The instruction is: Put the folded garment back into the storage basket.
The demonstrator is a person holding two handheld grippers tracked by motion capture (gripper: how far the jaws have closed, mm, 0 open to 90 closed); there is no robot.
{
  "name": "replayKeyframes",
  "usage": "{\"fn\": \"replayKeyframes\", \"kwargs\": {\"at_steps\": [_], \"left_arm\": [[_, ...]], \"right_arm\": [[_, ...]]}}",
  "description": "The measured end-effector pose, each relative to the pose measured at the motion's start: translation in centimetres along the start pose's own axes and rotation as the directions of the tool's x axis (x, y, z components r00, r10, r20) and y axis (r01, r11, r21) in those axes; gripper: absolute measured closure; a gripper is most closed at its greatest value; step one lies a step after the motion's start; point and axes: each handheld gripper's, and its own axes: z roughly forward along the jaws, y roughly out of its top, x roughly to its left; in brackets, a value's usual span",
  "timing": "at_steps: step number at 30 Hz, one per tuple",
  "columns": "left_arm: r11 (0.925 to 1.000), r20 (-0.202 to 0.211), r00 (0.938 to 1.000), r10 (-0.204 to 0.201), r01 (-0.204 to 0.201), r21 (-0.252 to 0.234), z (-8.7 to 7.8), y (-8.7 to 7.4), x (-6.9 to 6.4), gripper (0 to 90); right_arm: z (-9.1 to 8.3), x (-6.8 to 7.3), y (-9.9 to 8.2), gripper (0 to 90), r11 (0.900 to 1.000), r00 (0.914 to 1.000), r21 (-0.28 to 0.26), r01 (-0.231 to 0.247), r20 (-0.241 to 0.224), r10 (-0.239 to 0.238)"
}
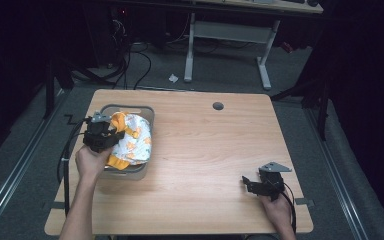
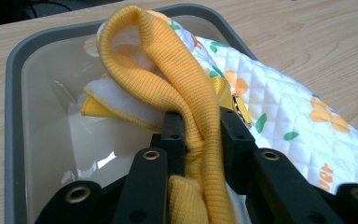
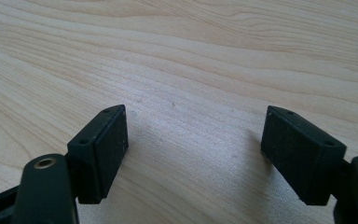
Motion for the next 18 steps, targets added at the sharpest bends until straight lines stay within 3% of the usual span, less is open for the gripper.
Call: {"fn": "replayKeyframes", "kwargs": {"at_steps": [9,18], "left_arm": [[0.9981,-0.020,0.9990,0.041,-0.040,0.047,1.2,-0.1,-0.1,74.8],[0.9953,-0.057,0.9970,0.052,-0.048,0.084,2.2,-0.2,-0.1,74.6]], "right_arm": [[0.0,0.0,0.0,23.3,1.0000,1.0000,0.000,0.000,0.000,0.000],[0.0,0.0,0.0,23.3,1.0000,1.0000,0.000,0.000,0.000,0.000]]}}
